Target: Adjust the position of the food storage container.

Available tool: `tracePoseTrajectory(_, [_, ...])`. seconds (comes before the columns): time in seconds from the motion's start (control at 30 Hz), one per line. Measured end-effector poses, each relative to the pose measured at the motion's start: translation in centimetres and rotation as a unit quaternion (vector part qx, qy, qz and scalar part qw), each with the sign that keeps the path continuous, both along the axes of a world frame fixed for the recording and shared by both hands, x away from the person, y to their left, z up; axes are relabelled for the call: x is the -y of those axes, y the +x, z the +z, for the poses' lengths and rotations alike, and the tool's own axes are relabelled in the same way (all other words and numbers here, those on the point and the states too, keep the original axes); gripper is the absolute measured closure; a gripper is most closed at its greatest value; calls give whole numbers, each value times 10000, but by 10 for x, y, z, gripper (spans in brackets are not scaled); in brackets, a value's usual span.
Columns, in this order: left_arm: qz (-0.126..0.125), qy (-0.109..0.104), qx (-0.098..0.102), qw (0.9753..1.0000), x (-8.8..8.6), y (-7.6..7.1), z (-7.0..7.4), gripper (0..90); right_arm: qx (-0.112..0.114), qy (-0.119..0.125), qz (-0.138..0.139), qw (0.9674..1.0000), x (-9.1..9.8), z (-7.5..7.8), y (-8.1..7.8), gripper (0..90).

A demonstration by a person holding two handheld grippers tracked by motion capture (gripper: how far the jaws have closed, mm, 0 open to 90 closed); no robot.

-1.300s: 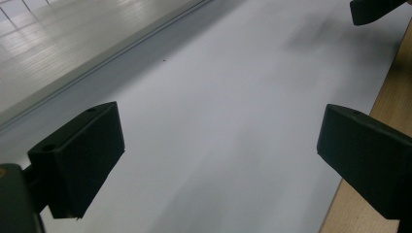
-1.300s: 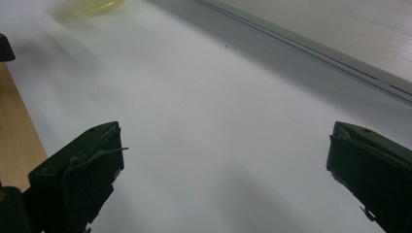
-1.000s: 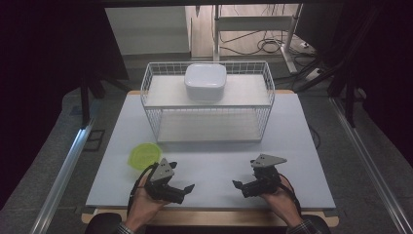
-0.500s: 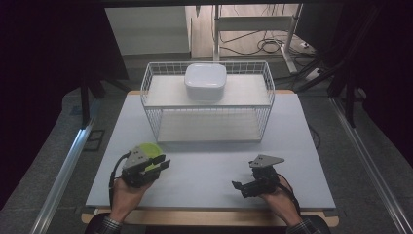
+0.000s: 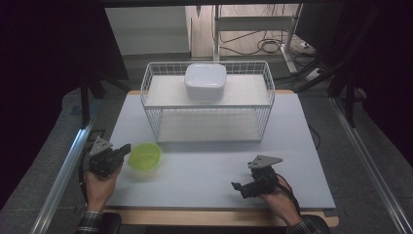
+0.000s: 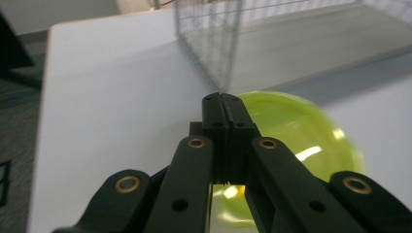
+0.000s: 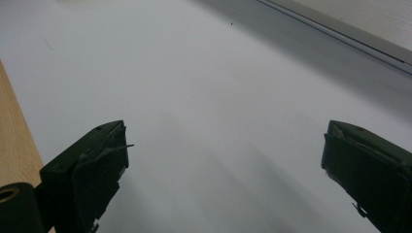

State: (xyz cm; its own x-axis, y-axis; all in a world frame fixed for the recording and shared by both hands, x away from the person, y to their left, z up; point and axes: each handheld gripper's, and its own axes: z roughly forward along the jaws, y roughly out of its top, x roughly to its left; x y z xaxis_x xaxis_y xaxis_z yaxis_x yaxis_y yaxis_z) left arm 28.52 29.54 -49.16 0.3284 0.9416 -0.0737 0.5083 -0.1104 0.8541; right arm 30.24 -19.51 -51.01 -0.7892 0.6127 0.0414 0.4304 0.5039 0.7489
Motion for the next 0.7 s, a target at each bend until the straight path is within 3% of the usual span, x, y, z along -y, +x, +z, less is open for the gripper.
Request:
tracePoseTrajectory(0.1, [102,101,-100,9998,-4,4,-5,897,-3,-16,13,10000,0,0,0,32])
tracePoseTrajectory(0.33, [272,231,-554,9978,-5,14,-19,897,-38,-71,44,10000,-2,-1,-1,34])
tracePoseTrajectory(0.7, [185,249,-750,9967,12,15,-24,897,-72,-169,83,9998,-3,-3,0,36])
